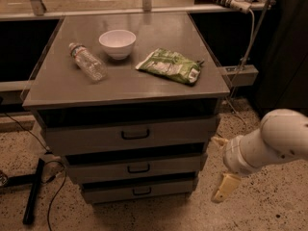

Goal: Open bottom drawer

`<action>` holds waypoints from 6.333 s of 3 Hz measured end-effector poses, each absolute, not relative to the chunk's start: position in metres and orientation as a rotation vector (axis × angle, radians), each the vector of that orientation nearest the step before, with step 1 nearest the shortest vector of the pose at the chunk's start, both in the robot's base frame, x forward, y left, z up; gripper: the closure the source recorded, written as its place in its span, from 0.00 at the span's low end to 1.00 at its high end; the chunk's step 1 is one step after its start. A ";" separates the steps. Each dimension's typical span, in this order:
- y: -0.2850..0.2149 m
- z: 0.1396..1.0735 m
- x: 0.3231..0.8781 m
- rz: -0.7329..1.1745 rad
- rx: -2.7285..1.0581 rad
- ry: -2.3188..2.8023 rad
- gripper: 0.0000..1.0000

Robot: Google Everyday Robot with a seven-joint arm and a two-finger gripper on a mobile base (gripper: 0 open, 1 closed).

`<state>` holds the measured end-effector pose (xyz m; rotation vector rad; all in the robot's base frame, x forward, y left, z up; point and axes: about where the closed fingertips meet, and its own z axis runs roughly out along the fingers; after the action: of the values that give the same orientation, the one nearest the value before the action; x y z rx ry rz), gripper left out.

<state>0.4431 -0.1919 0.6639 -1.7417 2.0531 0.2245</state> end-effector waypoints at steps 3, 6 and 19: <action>-0.177 0.487 0.444 0.436 -1.785 1.918 0.00; -0.188 0.390 0.505 0.223 -1.876 1.788 0.00; -0.144 0.179 0.597 0.233 -1.798 1.688 0.00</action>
Offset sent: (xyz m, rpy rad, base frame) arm -0.0044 0.0038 -0.1901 0.1158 0.0018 0.1306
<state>0.5966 -0.1437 0.1792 -1.7984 1.6877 0.2334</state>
